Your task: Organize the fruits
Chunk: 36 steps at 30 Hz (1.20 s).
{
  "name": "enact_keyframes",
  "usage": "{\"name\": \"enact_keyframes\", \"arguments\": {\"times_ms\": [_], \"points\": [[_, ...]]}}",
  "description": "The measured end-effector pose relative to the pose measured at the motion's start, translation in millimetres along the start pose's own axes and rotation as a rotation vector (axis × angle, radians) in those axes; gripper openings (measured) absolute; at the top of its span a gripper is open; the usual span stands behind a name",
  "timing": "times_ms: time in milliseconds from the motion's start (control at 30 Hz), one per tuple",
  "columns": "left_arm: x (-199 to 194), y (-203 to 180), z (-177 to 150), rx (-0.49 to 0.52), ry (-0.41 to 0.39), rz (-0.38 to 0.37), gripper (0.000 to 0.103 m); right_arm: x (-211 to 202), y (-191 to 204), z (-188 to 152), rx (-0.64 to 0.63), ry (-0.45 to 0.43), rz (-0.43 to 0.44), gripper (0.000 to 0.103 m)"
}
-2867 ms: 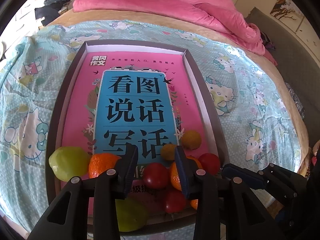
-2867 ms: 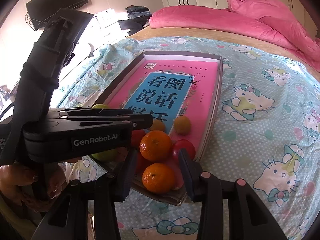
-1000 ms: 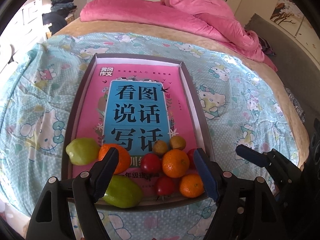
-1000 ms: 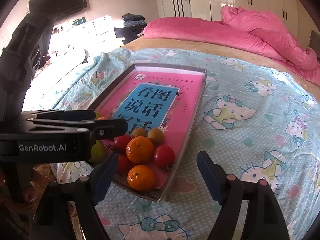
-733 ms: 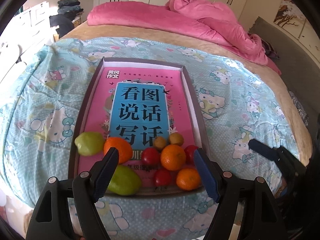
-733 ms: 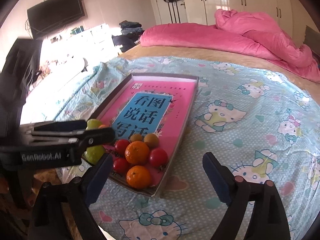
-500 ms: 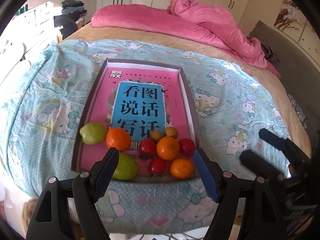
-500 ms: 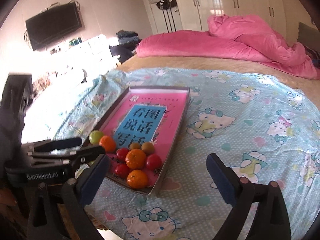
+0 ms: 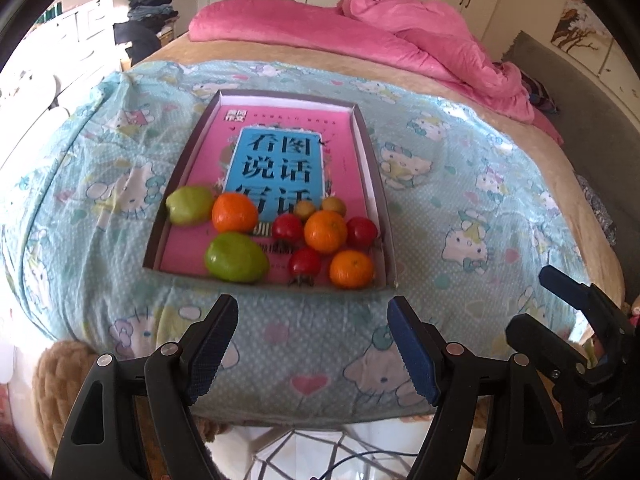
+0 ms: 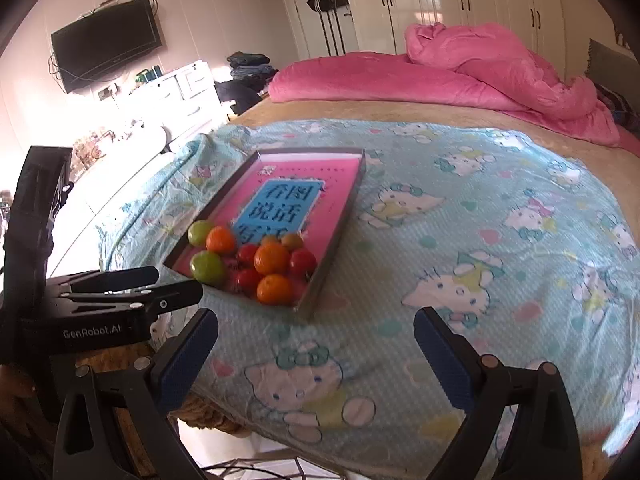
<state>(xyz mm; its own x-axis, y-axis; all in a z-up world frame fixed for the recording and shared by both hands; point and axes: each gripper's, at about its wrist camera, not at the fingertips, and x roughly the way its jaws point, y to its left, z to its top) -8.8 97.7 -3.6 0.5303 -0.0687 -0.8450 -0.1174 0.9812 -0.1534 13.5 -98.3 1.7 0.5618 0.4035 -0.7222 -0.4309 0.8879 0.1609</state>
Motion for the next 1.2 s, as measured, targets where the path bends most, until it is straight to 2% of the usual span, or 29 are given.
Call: {"name": "enact_keyframes", "arguments": {"times_ms": [333,567,1200], "points": [[-1,3,-20,-0.02,0.017,0.022,0.078,-1,-5,-8,0.026,-0.003,-0.001,0.099],[-4,2,-20,-0.016,0.002,0.028,0.078,1,3,-9,-0.008,-0.011,-0.007,0.099],[-5,2,-19,-0.01,-0.004,0.051,0.078,2,2,-10,-0.003,-0.011,-0.007,0.099]]}}
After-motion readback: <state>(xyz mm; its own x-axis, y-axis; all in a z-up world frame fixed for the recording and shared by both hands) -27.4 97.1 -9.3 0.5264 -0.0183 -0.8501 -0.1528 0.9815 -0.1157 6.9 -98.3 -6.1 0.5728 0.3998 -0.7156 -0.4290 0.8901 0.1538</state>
